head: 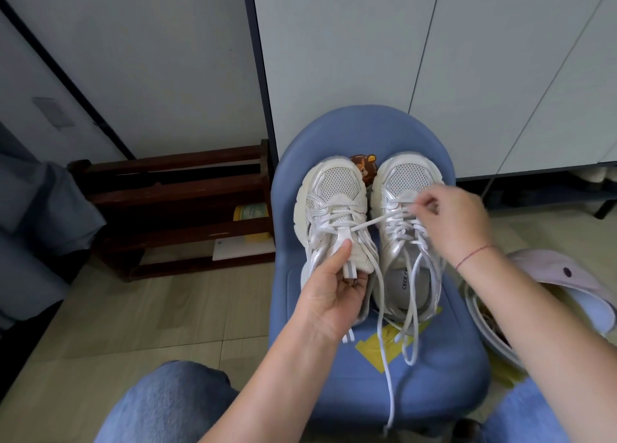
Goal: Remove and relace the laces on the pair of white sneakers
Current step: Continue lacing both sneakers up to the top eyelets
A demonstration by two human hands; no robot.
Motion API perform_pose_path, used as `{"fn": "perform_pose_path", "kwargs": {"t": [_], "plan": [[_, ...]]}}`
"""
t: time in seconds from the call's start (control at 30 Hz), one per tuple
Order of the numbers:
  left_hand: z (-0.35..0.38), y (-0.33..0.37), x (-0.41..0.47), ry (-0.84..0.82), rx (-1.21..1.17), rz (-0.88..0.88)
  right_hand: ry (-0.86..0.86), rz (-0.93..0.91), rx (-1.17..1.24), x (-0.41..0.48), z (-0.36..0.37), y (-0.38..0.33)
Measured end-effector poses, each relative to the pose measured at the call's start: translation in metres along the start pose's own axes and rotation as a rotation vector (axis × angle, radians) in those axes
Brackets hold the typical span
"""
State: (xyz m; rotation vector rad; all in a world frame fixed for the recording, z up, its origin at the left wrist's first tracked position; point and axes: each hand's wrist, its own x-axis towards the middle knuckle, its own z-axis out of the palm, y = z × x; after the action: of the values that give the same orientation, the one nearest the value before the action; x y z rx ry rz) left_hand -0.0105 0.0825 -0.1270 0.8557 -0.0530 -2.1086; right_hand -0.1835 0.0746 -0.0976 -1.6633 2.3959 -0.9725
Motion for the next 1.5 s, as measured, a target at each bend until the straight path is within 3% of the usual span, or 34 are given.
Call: {"fn": "perform_pose_path", "kwargs": {"t": [0.13, 0.27, 0.37, 0.53, 0.77, 1.07, 1.23, 1.37, 1.43, 1.5], "plan": [[0.000, -0.001, 0.000, 0.015, -0.002, -0.008, 0.078, 0.065, -0.101, 0.005, -0.008, 0.012], [0.002, -0.002, 0.000, -0.007, 0.005, 0.001, -0.155, -0.208, 0.071, -0.015, 0.006, -0.019], [0.002, -0.001, -0.001, -0.037, 0.031, 0.003, -0.228, -0.293, 0.086, -0.023, 0.021, -0.027], [0.003, -0.001, -0.002, -0.025, 0.024, -0.015, -0.191, -0.244, 0.105, -0.016, 0.018, -0.021], [0.004, -0.001, -0.001, 0.048, -0.007, -0.032, 0.001, 0.093, 0.024, 0.003, -0.012, 0.015], [0.003, -0.001, -0.001, 0.029, 0.039, -0.016, -0.038, -0.069, 0.048, -0.017, -0.004, -0.011], [0.001, 0.000, 0.001, 0.017, 0.134, -0.048, -0.420, 0.003, 0.014, -0.047, -0.009, -0.027], [0.000, 0.000, 0.003, 0.052, 0.240, -0.059, -0.574, 0.026, -0.023, -0.057, 0.002, -0.027], [-0.003, -0.002, 0.003, 0.085, 0.358, -0.050, -0.623, 0.051, 0.052, -0.059, 0.008, -0.025], [-0.006, -0.003, 0.000, 0.059, 0.535, -0.058, -0.662, 0.140, 0.307, -0.061, 0.008, -0.025]]}}
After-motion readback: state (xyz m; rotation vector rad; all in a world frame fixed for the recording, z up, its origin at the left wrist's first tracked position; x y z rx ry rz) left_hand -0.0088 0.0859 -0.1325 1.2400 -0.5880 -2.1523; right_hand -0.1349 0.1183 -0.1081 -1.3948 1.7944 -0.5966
